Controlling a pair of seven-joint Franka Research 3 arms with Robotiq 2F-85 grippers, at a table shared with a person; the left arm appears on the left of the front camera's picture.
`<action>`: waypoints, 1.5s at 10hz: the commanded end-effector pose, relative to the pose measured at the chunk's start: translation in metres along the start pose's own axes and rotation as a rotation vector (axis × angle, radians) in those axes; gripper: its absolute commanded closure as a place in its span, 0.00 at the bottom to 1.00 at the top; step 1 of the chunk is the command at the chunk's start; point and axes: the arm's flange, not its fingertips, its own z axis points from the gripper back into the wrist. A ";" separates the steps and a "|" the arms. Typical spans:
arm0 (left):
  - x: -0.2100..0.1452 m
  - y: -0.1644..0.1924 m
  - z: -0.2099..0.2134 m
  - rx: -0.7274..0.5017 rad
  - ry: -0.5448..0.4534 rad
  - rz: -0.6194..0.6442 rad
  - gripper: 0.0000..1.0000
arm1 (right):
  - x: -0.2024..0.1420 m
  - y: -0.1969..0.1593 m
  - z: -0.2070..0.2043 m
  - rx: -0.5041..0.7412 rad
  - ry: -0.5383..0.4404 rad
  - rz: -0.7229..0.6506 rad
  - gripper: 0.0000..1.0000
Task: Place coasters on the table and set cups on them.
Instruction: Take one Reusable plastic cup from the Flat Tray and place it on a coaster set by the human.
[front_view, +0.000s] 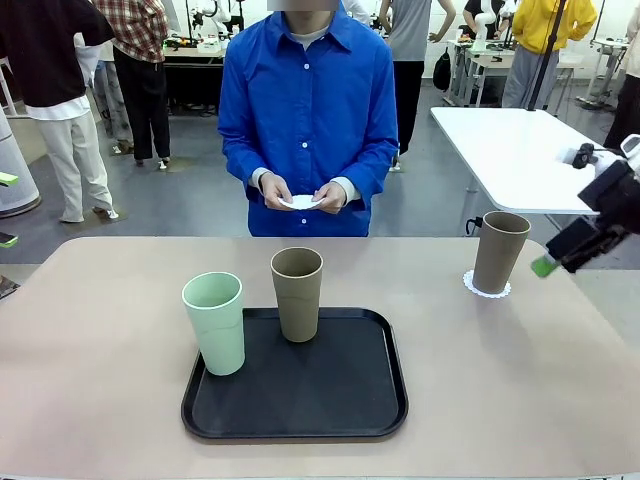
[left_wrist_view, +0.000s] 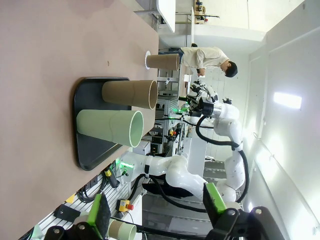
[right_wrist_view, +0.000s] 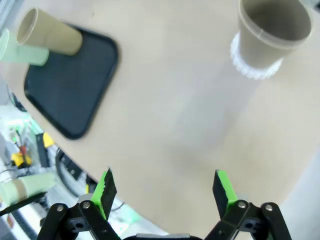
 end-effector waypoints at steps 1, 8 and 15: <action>-0.001 -0.001 0.002 -0.007 0.001 -0.010 0.00 | -0.015 0.008 0.002 -0.058 0.057 -0.070 0.00; -0.001 -0.001 0.002 -0.007 0.001 -0.010 0.00 | -0.065 -0.020 0.108 0.508 -0.320 0.049 0.00; -0.001 -0.001 0.002 -0.007 0.001 -0.010 0.00 | -0.138 -0.101 0.134 0.871 -0.336 -0.279 0.00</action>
